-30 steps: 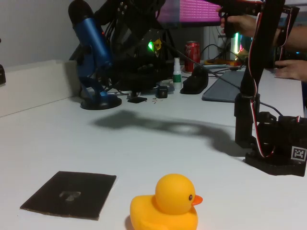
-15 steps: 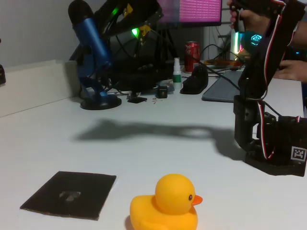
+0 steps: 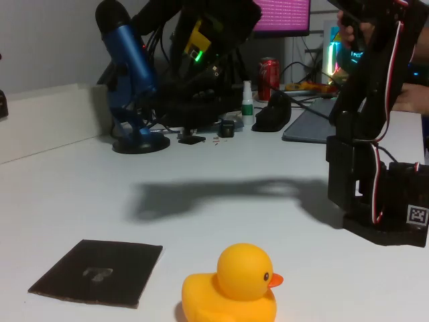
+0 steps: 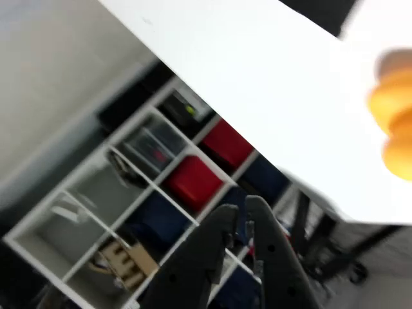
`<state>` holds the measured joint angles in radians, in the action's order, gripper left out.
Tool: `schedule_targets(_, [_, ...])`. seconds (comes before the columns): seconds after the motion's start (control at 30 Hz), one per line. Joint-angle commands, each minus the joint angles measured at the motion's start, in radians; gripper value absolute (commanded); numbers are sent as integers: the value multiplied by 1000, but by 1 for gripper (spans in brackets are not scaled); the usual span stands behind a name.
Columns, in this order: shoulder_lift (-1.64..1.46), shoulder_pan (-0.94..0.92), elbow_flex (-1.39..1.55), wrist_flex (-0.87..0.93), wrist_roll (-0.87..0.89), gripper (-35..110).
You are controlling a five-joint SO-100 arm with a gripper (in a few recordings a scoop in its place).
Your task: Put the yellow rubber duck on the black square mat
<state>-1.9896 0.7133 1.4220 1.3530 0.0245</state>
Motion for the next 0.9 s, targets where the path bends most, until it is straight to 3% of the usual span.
schedule_targets(0.0, [-35, 83, -31, 11, 2, 1])
schedule_targets(0.5, [-21, 284, 21, 12, -5, 1])
schedule_targets(0.87, [-32, 339, 179, 8, -198, 1])
